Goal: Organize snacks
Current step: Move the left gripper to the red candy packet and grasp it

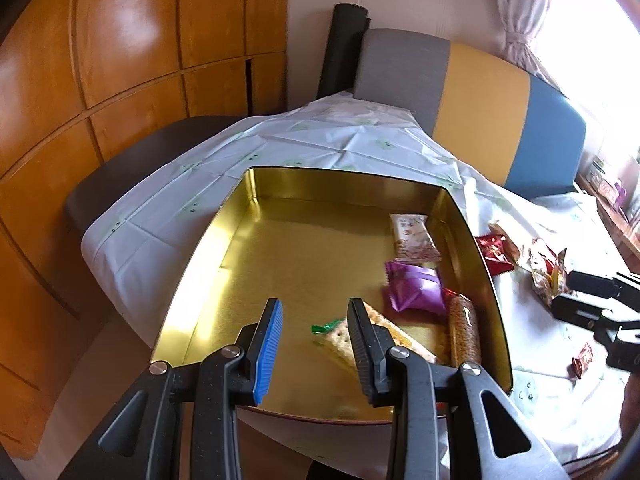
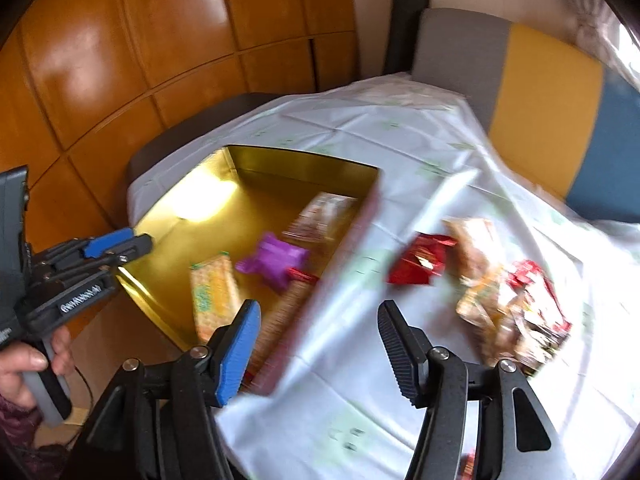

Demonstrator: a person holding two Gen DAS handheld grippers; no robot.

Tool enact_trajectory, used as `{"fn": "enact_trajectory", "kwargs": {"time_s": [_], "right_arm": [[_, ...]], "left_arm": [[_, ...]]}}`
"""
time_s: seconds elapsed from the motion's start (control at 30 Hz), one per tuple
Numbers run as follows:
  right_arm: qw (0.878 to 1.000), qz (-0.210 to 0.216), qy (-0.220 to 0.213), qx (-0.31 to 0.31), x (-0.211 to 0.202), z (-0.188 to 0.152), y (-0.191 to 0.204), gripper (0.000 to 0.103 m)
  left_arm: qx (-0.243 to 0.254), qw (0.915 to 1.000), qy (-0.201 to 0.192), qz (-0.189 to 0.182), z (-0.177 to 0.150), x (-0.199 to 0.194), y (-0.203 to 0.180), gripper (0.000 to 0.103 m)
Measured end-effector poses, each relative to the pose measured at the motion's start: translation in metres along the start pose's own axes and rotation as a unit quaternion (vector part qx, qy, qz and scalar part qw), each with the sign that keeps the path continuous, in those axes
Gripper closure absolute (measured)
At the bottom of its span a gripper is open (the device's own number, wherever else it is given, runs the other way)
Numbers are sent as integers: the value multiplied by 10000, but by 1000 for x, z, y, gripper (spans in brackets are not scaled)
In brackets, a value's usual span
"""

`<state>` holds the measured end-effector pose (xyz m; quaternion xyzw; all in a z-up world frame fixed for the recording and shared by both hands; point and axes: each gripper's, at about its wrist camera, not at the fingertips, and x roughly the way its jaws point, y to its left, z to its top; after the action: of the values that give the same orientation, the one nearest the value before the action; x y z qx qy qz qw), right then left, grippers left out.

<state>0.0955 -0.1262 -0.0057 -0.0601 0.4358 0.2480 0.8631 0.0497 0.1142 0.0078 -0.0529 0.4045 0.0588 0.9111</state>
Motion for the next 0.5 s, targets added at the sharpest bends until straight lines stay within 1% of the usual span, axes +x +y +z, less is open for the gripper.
{"fn": "enact_trajectory", "kwargs": {"time_s": [0.27, 0.43, 0.5], "right_arm": [[9972, -617, 122, 394, -19, -26, -66, 41], [9926, -1042, 257, 571, -30, -42, -108, 41], [9900, -1200, 309, 678, -33, -49, -127, 39]], "left_arm": [[330, 9994, 60, -95, -1, -1, -24, 69], [524, 9985, 95, -141, -1, 0, -39, 69], [622, 9978, 119, -183, 0, 1, -46, 69]]}}
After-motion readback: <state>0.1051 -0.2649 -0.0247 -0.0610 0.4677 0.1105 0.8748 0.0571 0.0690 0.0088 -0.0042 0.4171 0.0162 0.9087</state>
